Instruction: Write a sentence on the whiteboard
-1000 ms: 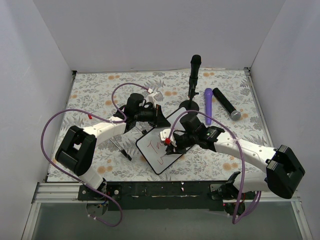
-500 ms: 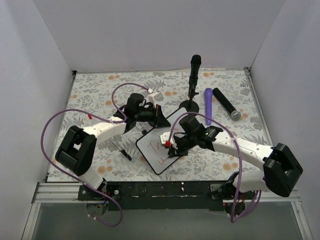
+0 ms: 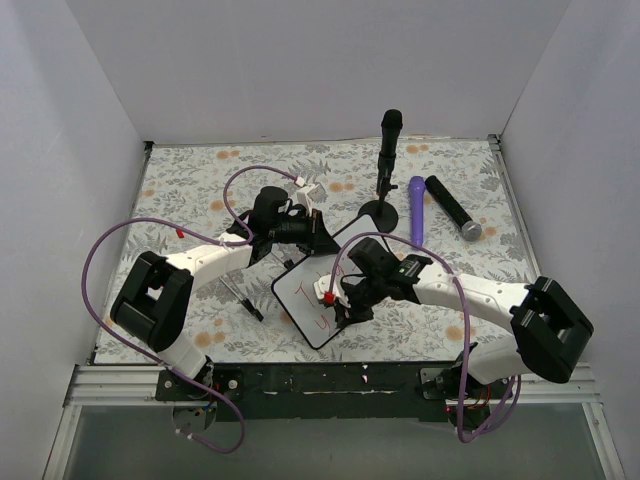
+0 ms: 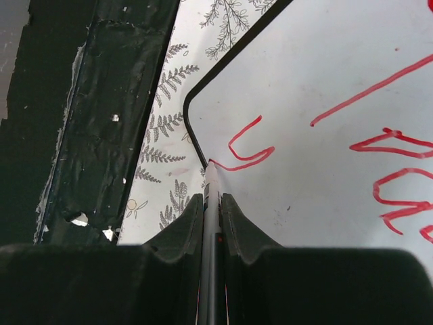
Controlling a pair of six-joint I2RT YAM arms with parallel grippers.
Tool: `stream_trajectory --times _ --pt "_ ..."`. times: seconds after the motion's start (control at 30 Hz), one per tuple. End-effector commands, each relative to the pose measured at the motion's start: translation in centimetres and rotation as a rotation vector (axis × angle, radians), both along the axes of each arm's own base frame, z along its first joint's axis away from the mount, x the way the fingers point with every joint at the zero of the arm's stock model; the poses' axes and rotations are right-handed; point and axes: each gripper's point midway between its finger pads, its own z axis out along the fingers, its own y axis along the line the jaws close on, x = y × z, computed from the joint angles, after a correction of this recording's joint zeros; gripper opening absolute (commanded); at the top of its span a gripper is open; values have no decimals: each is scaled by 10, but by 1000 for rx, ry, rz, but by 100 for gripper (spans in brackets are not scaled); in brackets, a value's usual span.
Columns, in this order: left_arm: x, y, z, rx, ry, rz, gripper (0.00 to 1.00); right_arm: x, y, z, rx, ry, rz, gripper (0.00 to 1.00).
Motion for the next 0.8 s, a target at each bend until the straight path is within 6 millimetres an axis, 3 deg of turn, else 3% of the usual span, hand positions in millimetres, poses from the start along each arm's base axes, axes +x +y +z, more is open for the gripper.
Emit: stream_trajectory --times 0.0,0.27,0.5,0.77 --pt "4 -3 13 -26 -109 -36 0 4 18 17 46 -8 18 1" --pt "3 -2 11 -23 -106 -34 0 4 30 47 118 2 52 1" --pt "2 -2 11 -21 -105 -36 0 -18 7 72 227 48 146 1" --pt "2 -2 10 -24 -104 -39 0 18 -14 68 238 -28 -41 1"
